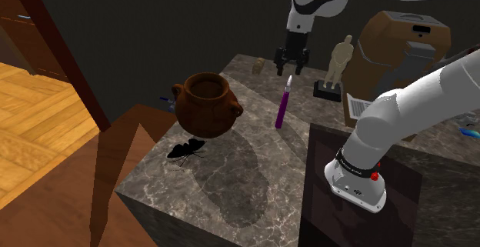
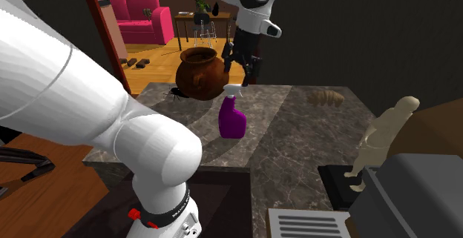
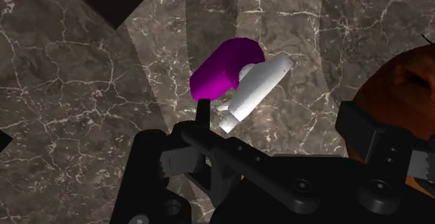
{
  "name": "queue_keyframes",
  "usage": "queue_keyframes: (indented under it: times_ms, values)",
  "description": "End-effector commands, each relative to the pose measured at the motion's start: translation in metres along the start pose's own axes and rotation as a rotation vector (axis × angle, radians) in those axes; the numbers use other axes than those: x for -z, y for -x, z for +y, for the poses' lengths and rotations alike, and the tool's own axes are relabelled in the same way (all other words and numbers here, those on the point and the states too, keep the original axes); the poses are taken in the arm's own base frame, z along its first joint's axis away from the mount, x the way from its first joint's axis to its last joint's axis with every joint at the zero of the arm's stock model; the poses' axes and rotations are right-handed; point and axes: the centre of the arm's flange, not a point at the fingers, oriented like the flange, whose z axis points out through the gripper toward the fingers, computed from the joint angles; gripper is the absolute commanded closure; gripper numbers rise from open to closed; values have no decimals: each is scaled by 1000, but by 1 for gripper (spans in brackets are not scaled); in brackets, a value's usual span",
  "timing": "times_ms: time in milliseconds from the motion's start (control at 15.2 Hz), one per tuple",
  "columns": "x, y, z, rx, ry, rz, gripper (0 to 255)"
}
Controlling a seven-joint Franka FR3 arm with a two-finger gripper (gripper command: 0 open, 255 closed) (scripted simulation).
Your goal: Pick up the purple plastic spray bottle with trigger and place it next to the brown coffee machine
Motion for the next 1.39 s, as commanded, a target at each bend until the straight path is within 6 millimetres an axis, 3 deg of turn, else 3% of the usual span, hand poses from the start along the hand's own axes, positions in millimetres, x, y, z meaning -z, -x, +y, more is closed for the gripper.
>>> queue_keyframes:
  times_ms: [0, 528, 990, 1320]
  values:
    - [-23, -16, 10, -81, -6, -14, 0]
    - [-104, -67, 66, -390, -28, -72, 0]
    - [-141, -64, 65, -390, -28, -72, 0]
    - [-144, -64, 65, -390, -28, -72, 0]
